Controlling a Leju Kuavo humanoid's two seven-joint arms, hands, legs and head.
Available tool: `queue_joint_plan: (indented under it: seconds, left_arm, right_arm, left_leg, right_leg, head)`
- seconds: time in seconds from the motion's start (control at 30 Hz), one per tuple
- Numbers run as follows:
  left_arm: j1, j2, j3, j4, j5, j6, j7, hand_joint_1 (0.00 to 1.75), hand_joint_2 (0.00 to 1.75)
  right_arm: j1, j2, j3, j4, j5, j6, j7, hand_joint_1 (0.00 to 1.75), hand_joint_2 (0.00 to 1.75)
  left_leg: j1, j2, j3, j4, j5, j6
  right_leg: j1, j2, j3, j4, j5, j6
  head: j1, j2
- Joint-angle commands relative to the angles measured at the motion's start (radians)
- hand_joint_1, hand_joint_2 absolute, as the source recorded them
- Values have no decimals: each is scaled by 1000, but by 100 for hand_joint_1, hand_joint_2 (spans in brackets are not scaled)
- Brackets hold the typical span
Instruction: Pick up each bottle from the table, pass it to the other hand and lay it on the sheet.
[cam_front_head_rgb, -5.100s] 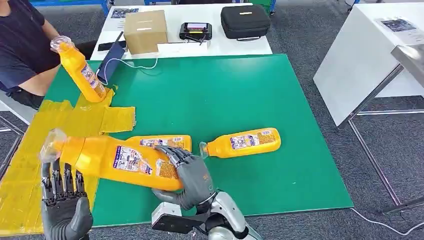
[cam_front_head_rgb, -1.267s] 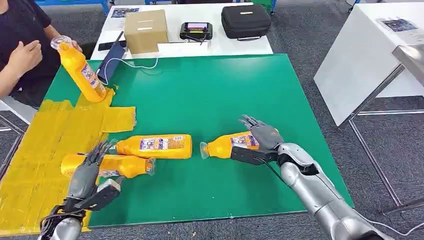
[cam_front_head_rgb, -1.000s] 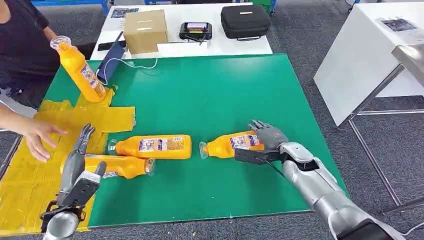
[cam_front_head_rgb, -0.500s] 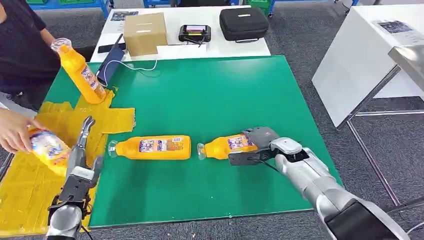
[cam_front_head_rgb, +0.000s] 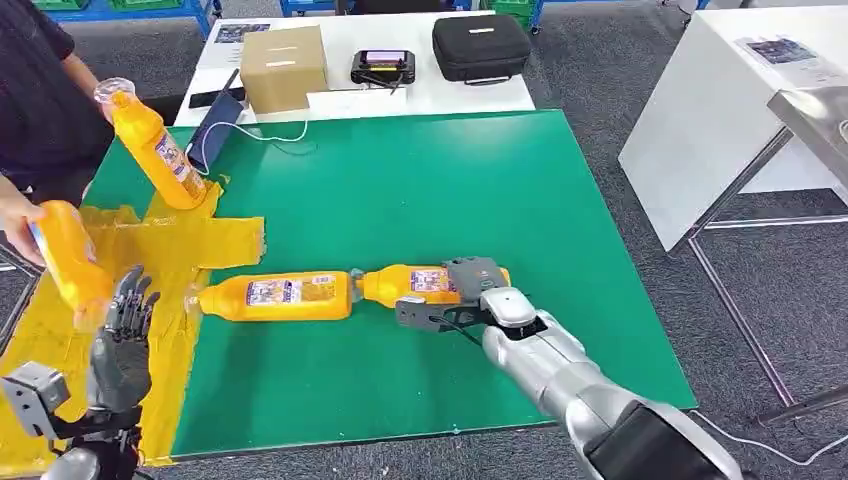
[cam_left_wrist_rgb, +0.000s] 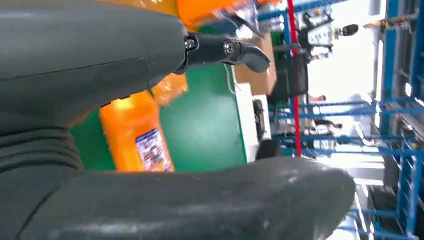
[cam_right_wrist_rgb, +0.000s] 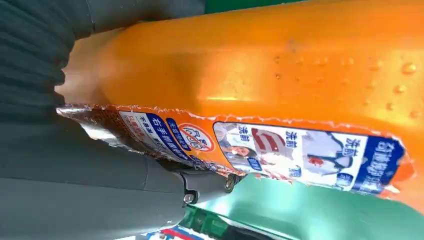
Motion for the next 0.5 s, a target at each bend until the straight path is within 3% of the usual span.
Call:
queue_joint_plan:
  seconds: [0.03,0.1,0.17,0.33,0.37,0.5]
  left_arm:
    - [48,-97,88,-92,43,-45,21,0,0]
    - [55,-136,6,-147,49,-17,49,0,0]
    - [35,-134,-108,-163,31,53,55,0,0]
    - [38,-117,-216,-183,112,86,47,0,0]
    - [44,-119,-222,-189,123,85,42,0,175]
    - [65,-125,-264,-218,95,113,17,0,175]
  right_arm:
    - [80,29,-244,-216,-225,-191,-225,175,175]
    - [211,-82,-294,-583,-379,-91,-230,175,175]
    - [291,-184,-325,-832,-453,-36,-223,175,175]
    - [341,-184,-303,-977,-497,20,-248,175,175]
    - [338,-169,-283,-970,-494,22,-248,175,175]
    - [304,-97,-193,-893,-534,25,-253,175,175]
  left_leg:
    - [1,-8,-1,0,-1,0]
    - [1,-10,-4,2,-2,1]
    - [0,-16,-8,1,0,1]
    - [-2,-31,-13,3,1,3]
    - [-3,-30,-15,3,1,3]
    - [-3,-17,-13,1,0,3]
  right_leg:
    - [0,1,0,0,-1,0]
    - [0,-1,0,1,-2,0]
    - [-1,-8,-2,0,-2,0]
    - [-3,-23,-4,-1,-4,3]
    - [-3,-23,-5,-1,-4,3]
    - [-3,-13,-6,-1,-2,3]
  head:
    - [0,0]
    - [1,0]
    - [0,0]
    - [1,0]
    - [1,0]
    - [0,0]
